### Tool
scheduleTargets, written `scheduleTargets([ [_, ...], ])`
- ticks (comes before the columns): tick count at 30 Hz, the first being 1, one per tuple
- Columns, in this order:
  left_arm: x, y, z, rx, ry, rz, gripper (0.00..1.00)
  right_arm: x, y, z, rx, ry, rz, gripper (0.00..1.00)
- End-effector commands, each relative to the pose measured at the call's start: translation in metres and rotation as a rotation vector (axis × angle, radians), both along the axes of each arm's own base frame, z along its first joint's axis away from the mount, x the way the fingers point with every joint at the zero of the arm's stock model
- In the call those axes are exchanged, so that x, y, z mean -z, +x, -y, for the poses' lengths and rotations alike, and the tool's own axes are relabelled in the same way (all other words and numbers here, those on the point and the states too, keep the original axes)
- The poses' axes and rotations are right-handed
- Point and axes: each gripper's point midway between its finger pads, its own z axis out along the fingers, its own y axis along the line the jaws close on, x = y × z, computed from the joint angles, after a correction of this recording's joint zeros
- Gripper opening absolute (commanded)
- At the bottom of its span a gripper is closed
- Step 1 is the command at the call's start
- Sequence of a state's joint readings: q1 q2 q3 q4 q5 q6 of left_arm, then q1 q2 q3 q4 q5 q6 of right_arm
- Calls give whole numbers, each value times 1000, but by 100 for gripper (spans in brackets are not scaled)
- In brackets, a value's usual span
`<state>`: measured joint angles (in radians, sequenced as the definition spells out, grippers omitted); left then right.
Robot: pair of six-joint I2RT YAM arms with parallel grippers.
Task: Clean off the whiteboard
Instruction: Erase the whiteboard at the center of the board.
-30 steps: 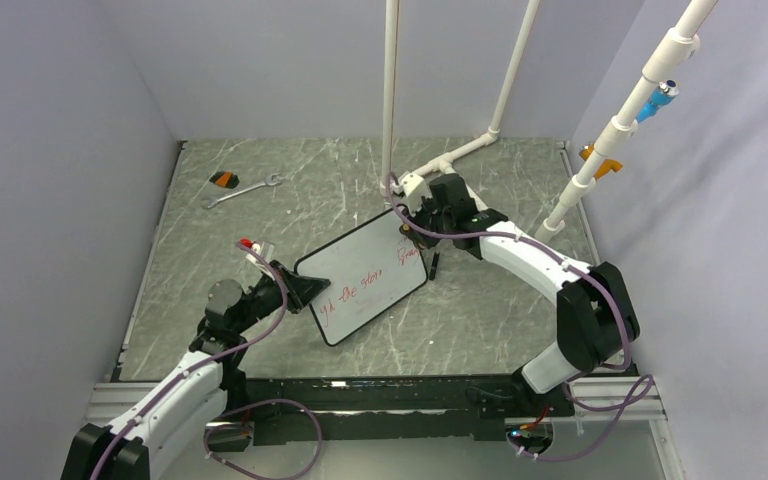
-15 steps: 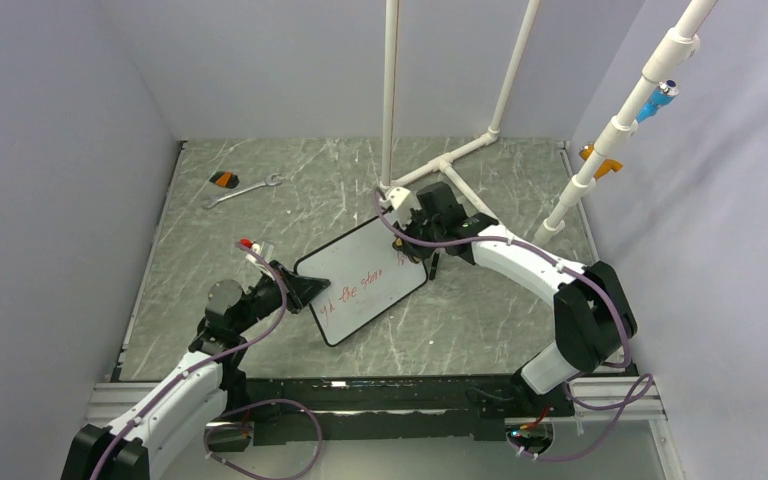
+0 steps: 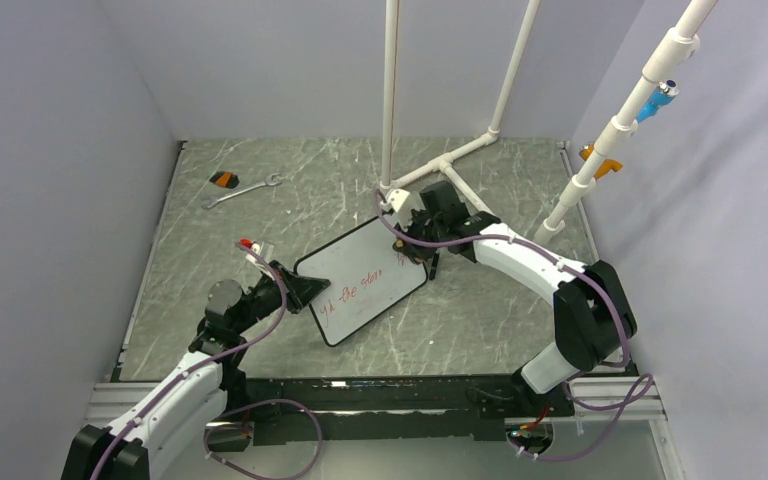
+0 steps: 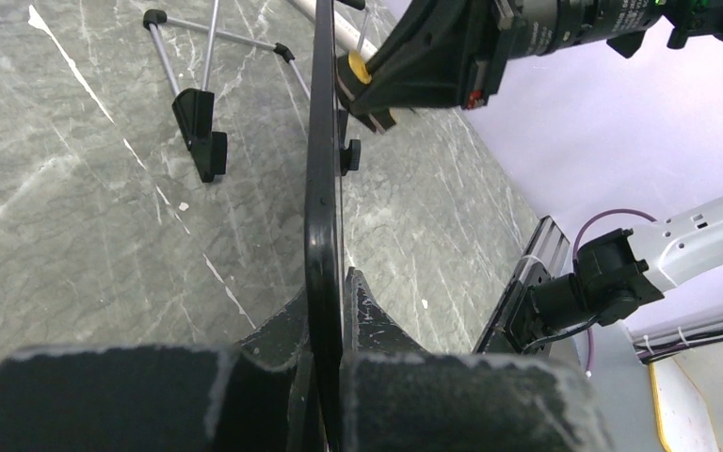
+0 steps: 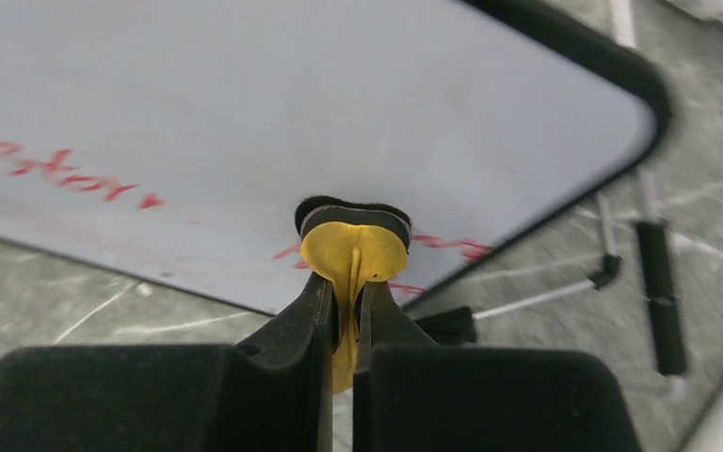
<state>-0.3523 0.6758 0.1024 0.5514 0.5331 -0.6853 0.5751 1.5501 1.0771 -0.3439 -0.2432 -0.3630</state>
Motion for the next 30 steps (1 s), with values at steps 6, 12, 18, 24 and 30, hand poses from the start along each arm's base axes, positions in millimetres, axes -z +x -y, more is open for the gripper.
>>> scheduleTargets([
  [6,-17,-44,25,273,-5,87,0,-10,12,-16,31,32,64,0],
  [12,-18,-44,25,278,-5,85,0,-10,42,18,222,-36,147,0],
  [18,-18,-44,25,276,-4,87,0,7,8,-5,-23,-26,23,0],
  [24,-19,-44,25,279,-4,88,0,-1,-42,-40,-287,62,-59,0],
  [30,-19,-43,25,277,-3,88,0,2,-16,-30,-150,33,-9,0],
])
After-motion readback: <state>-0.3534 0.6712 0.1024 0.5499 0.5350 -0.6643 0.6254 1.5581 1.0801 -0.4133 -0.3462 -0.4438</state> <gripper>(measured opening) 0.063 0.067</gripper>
